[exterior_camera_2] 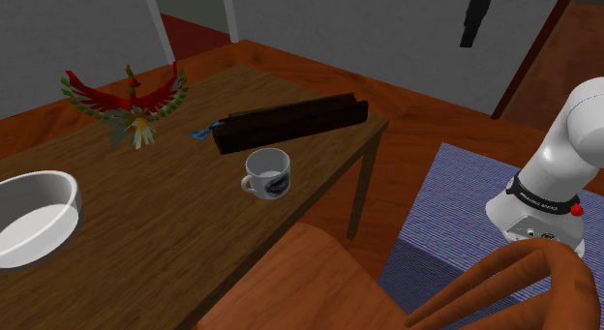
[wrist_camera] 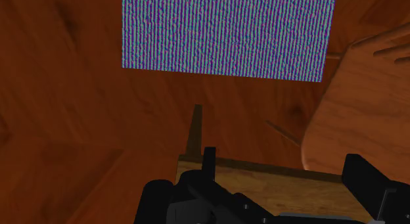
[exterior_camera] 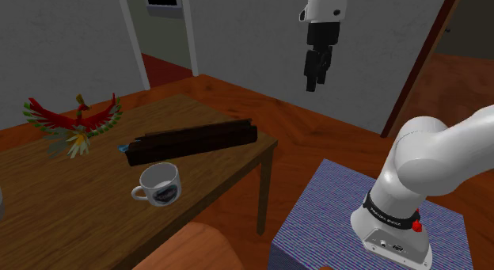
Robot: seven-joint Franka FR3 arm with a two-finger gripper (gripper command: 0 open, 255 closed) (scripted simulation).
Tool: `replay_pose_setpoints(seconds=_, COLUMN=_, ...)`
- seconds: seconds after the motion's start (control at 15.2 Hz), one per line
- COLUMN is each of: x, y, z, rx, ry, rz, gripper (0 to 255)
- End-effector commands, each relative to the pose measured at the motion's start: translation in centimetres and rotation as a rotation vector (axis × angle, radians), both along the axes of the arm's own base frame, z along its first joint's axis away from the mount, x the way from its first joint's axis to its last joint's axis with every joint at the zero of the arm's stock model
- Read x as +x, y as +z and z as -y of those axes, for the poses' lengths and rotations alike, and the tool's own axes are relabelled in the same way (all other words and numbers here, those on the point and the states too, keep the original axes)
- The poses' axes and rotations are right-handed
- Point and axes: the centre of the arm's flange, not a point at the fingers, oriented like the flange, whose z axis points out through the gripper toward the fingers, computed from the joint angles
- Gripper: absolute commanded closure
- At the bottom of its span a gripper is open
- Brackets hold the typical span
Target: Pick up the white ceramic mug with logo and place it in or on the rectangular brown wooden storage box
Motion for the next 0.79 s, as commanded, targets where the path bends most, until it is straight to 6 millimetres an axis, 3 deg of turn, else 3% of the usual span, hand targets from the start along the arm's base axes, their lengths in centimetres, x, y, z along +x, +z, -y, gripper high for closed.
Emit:
replay_pose_setpoints(seconds=0.0, x=0.0, y=0.0, z=0.0, rx=0.000, ry=0.000, rz=0.000, gripper=0)
replay_pose_setpoints(seconds=0.73, x=8.4, y=-6.1, z=-10.0, rx=-0.001, ry=-0.002, rz=0.009, gripper=0)
